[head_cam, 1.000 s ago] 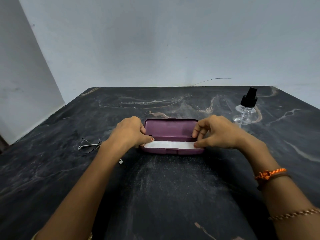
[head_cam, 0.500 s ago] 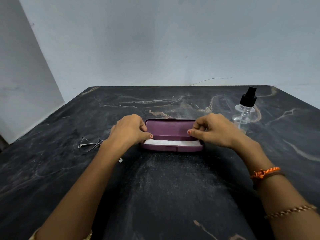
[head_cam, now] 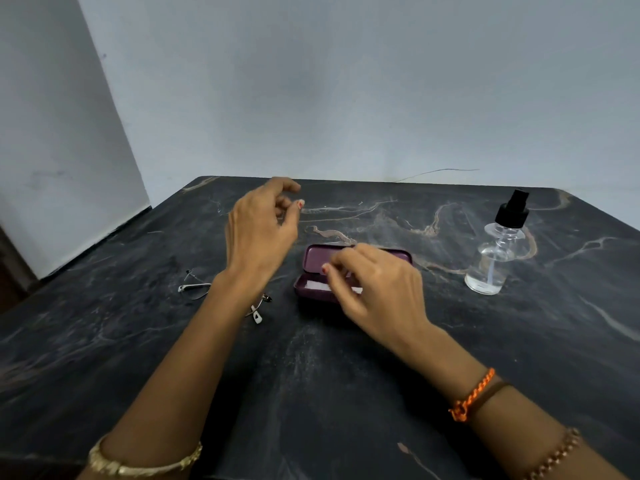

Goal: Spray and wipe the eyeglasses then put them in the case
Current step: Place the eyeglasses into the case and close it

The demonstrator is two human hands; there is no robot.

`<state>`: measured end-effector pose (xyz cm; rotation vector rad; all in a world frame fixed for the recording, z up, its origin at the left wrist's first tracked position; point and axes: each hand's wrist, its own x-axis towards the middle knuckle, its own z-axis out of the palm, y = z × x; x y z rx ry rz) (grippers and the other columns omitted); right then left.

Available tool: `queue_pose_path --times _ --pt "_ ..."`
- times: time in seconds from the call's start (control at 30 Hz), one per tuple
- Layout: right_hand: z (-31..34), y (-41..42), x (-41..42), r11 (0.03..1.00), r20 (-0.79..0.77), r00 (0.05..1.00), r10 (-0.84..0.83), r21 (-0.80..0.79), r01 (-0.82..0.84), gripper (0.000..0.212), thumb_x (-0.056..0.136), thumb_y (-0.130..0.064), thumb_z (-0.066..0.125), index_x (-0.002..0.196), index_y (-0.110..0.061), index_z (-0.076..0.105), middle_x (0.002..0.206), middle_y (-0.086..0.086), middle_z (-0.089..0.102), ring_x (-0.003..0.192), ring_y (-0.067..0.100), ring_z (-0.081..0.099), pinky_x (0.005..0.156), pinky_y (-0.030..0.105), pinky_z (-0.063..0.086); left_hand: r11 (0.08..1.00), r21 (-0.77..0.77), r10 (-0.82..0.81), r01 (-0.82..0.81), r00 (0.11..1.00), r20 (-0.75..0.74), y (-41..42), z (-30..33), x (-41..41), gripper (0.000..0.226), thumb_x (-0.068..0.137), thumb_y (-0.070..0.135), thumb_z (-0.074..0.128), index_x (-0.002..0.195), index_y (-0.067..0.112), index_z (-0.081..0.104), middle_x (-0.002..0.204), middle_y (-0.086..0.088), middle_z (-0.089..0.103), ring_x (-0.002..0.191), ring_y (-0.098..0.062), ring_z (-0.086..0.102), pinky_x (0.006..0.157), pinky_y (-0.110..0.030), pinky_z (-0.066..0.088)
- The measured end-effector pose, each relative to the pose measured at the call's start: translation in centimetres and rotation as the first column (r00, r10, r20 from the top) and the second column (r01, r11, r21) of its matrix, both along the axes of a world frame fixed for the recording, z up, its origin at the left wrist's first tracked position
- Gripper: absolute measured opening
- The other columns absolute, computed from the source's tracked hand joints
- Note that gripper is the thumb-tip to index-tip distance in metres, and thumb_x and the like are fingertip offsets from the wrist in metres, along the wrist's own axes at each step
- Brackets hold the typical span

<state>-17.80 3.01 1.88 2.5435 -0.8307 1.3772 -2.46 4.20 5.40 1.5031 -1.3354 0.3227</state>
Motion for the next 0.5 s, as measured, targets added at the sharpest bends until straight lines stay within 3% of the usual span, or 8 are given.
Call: queue_pose_path --times 0.1,0.2,0.37,0.5 --pt "-1.2 1.2 1.1 0.996 -0.079 0.996 0.036 -0.083 -0.043 0.022 0.082 -0.025 0.05 0.074 -0.012 0.065 0.065 0.002 0.064 0.056 0.02 0.057 0.044 0.028 0.042 0.999 -0.036 0.011 -0.008 0.998 0.065 0.3 0.4 1.3 0.016 0.081 0.011 0.059 0.097 0.013 0.062 0.076 -0.003 0.065 0.078 -0.022 0.06 0.072 -0.036 0.048" --pt "-2.0 1.7 1.8 0.983 -0.174 0.983 0.062 -0.159 -0.091 0.018 0.08 -0.022 0.052 0.082 -0.012 0.067 0.076 0.002 0.067 0.068 0.023 0.06 0.055 0.03 0.046 0.994 0.105 0.008 -0.018 0.996 0.091 1.3 -0.1 4.1 0.018 0.082 0.01 0.058 0.099 0.015 0.063 0.082 0.0 0.064 0.084 -0.023 0.06 0.077 -0.039 0.051" --pt "-2.2 1.9 2.8 0.975 -0.251 0.968 -0.02 -0.22 -0.037 0.024 0.078 -0.025 0.048 0.088 -0.013 0.067 0.094 0.003 0.068 0.095 0.023 0.055 0.078 0.029 0.032 0.956 0.265 0.058 -0.127 0.965 0.254 4.2 -2.5 9.6 0.016 0.082 0.005 0.058 0.096 0.009 0.064 0.091 -0.01 0.069 0.087 -0.028 0.059 0.079 -0.042 0.048" --pt "-2.2 1.9 3.9 0.981 -0.322 0.941 -0.101 -0.188 0.041 0.028 0.077 -0.028 0.046 0.084 -0.011 0.067 0.104 0.004 0.066 0.105 0.021 0.038 0.083 0.032 0.03 0.918 0.377 0.084 -0.122 0.99 0.115 5.6 -4.4 12.4 0.024 0.079 -0.005 0.059 0.1 0.005 0.064 0.095 -0.014 0.067 0.089 -0.027 0.059 0.083 -0.026 0.039"
